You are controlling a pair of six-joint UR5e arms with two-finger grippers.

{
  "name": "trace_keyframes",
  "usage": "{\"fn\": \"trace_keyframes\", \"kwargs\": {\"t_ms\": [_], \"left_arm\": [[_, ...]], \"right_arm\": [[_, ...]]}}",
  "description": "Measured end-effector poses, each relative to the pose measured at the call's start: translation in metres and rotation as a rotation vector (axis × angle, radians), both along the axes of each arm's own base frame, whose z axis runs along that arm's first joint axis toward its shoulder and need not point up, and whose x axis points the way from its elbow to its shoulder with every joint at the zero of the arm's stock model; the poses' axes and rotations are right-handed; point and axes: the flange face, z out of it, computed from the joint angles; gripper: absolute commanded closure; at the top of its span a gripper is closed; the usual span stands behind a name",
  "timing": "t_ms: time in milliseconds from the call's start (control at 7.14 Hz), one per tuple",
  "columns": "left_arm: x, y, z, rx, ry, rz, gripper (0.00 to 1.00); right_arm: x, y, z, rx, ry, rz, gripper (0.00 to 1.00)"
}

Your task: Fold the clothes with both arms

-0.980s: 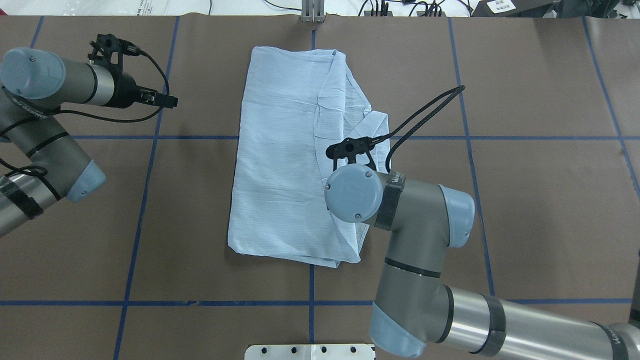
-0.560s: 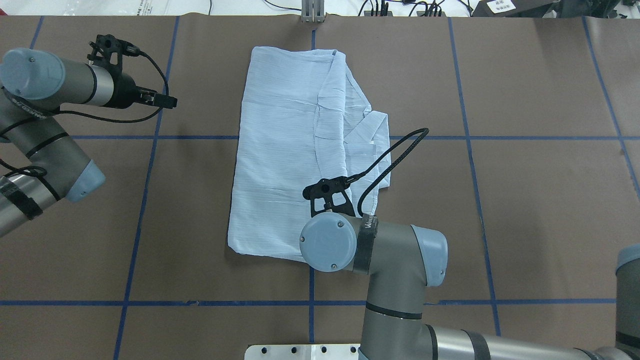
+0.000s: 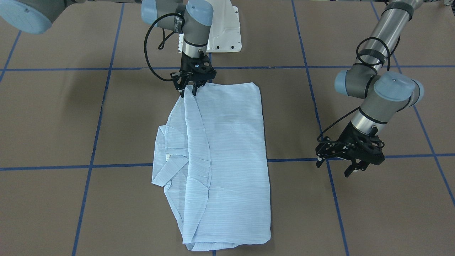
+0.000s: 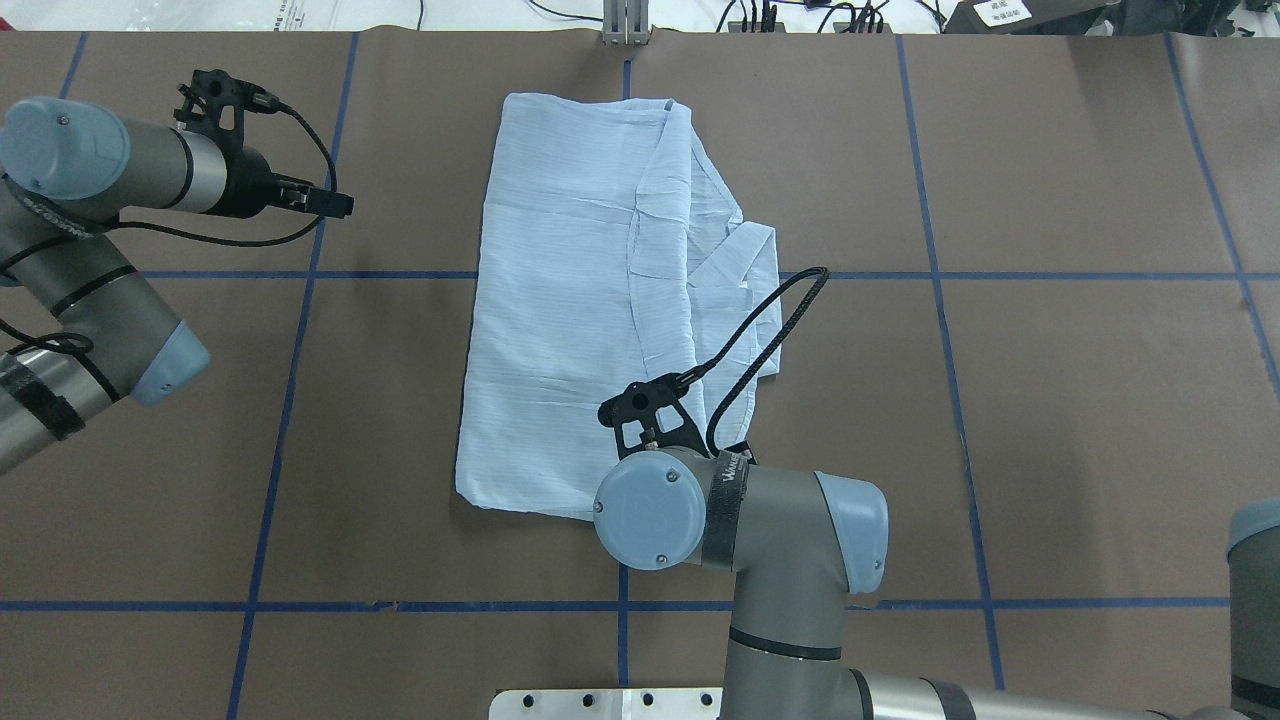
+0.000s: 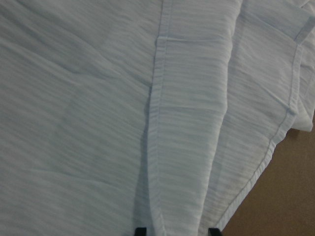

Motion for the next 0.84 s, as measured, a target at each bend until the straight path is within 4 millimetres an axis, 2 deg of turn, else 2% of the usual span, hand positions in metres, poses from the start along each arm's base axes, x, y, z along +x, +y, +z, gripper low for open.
{"fn": "trace_keyframes", "kwargs": {"t_ms": [280, 700, 840], "left_arm": [[0.000, 0.000, 0.000, 0.000, 0.000, 0.000, 0.00], [0.000, 0.000, 0.000, 0.000, 0.000, 0.000, 0.00], [0.000, 0.000, 0.000, 0.000, 0.000, 0.000, 0.00]], "right_arm": [[0.005, -0.007, -0.004, 0.018, 0.002, -0.008, 1.00], [0.011, -0.015, -0.004, 0.024, 0.001, -0.001, 1.00], [0.021, -0.018, -0.006, 0.027, -0.008, 0.007, 1.00]]}}
